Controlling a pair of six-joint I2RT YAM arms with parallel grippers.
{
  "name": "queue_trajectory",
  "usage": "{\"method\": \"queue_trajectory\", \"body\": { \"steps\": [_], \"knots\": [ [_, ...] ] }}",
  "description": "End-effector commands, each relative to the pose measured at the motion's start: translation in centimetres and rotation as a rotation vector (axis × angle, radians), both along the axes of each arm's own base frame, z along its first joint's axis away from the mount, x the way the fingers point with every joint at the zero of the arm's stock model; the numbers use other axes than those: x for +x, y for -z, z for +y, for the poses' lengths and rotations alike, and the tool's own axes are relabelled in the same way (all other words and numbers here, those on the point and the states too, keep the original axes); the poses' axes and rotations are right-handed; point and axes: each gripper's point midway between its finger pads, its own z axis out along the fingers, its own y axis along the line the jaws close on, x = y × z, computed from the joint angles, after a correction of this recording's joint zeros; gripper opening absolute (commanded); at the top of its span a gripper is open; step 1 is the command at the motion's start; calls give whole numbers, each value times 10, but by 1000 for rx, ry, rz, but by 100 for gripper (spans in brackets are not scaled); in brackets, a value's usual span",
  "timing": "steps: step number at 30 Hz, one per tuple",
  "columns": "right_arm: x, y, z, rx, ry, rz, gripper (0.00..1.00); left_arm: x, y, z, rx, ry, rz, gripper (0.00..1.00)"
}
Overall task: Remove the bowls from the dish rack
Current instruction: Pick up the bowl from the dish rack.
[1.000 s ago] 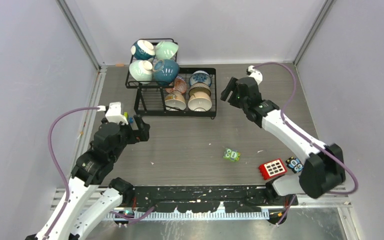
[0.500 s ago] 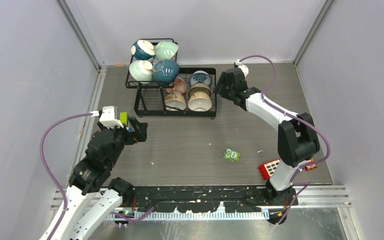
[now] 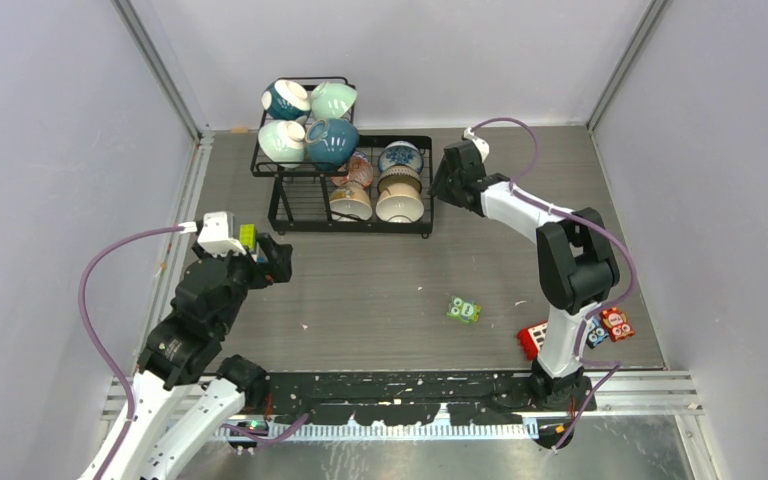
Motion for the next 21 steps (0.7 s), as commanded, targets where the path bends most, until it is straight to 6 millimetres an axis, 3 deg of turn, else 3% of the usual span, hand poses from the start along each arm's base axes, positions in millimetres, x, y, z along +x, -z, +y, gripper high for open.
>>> {"method": "queue_trajectory", "body": {
  "steps": [1,9,21],
  "knots": [
    [11,-21,4,9,-10,-45,44,6,-10,0,-9,-16,-37,95],
    [1,-3,-3,-73,-44,16,38,7,-10,-1,-8,-11,-37,95],
    [-16,0,5,-170,-115,40,43,6,-12,-4,-18,4,-43,95]
  ]
}}
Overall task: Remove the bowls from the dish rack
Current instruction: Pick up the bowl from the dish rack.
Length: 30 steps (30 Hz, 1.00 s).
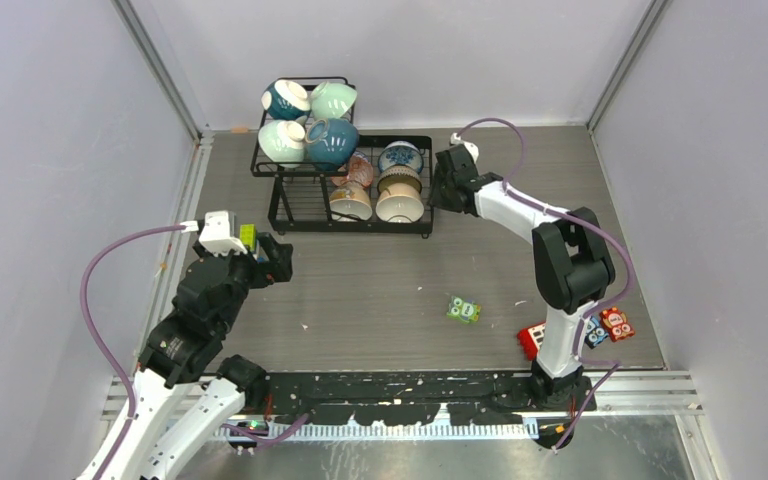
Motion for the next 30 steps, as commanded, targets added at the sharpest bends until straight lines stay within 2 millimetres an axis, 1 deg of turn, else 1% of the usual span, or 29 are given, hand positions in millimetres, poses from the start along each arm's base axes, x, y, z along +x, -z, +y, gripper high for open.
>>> {"method": "queue_trajectory", "body": {
  "steps": [1,6,14,20,23,25,30],
  "knots": [
    [1,-12,5,-54,-35,-26,43,4,-14,-4,-24,8,-51,95],
    [-4,-8,-2,-93,-21,-7,38,3,-15,-3,-27,8,-57,95],
    [-17,-4,-17,-149,0,12,19,2,-17,-3,-32,11,-65,95],
    [-28,1,-27,-185,-4,21,10,0,-19,0,-36,2,-73,95],
    [-33,1,-32,-202,1,25,2,-1,-19,1,-37,0,-77,95],
    [-38,0,-37,-208,11,21,1,-2,-19,2,-36,-7,-78,95],
    [-53,-1,-51,-238,31,32,1,-3,-21,6,-37,-23,-87,95]
  ]
}}
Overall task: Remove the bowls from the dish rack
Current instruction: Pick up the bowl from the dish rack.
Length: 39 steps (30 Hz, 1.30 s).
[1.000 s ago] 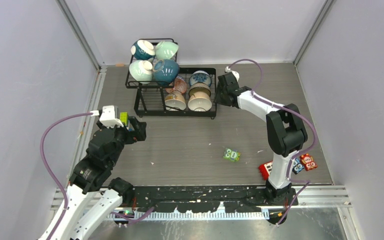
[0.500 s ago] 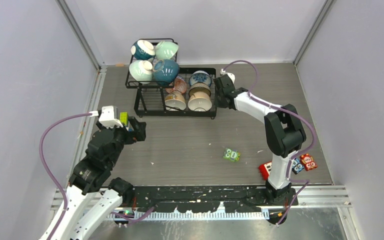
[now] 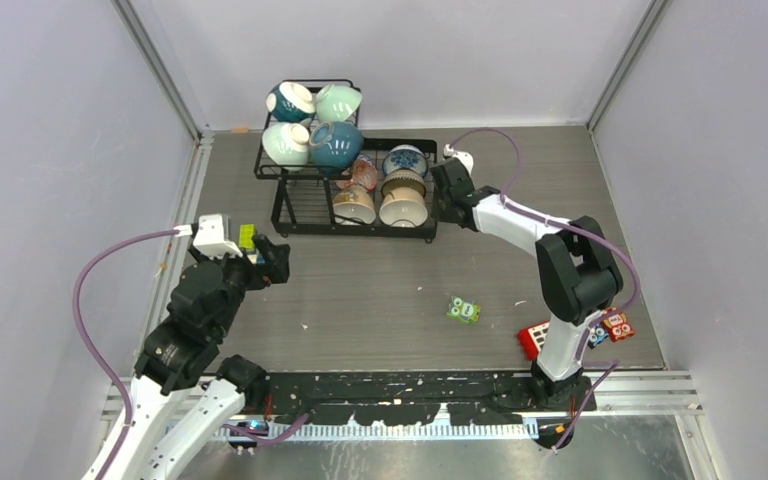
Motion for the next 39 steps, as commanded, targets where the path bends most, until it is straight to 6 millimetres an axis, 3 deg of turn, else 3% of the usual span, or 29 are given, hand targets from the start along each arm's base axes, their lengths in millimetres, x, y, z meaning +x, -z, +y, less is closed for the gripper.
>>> {"method": "queue_trajectory", "body": {
  "steps": [1,18,30,39],
  "knots": [
    [-34,-6,-52,-143,79,54,1,2,-14,3,-22,-19,-57,95],
    [-101,-11,-113,-185,227,90,1,3,-15,-2,-28,1,-59,95],
    [-101,-12,-142,-167,313,85,5,2,-15,-4,-29,16,-57,95],
    [-99,-23,-141,-133,313,66,15,3,-14,-7,-26,28,-54,95]
  ]
}}
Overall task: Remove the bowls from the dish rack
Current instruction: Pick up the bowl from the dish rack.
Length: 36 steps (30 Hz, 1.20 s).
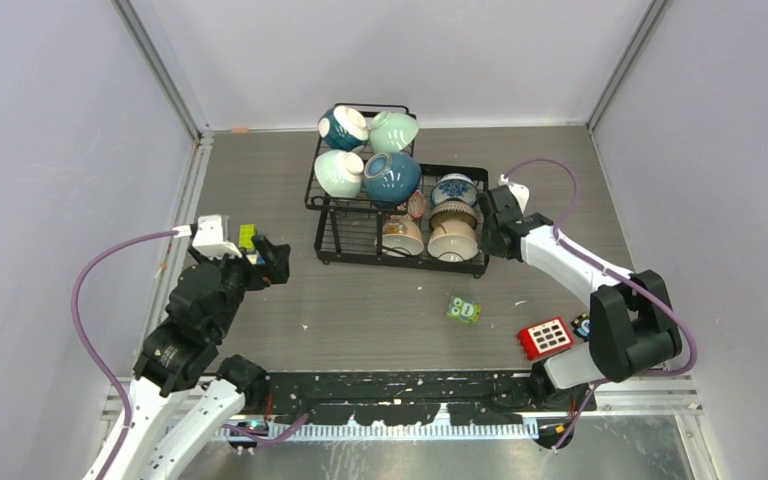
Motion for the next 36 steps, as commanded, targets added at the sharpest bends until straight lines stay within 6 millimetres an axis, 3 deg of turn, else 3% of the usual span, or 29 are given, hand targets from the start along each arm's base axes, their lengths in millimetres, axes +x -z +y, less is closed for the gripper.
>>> {"method": "queue_trajectory", "body": {
  "steps": [1,3,8,13,18,22,28,36],
  "knots": [
    [5,-30,-26,-45,95,-78,18,5,-11,-8,-19,31,-40,95],
    [5,-39,-25,-35,87,-86,26,5,-10,-13,-15,54,-31,95],
    [1,-67,-26,-19,79,-135,56,4,-9,-24,-13,118,-20,95],
    [-8,-116,-30,2,67,-231,75,5,-8,-31,-10,155,-13,97],
    [-21,-175,-23,82,25,-364,78,6,-6,-30,0,148,-8,99],
    [-41,-228,19,320,-192,-548,77,7,-4,-28,6,136,-5,100],
    [-74,-307,59,705,-344,-852,78,18,-12,-31,23,126,-5,100],
    [-61,-341,105,1042,-445,-837,81,31,-20,-27,50,82,-36,100]
  ]
}}
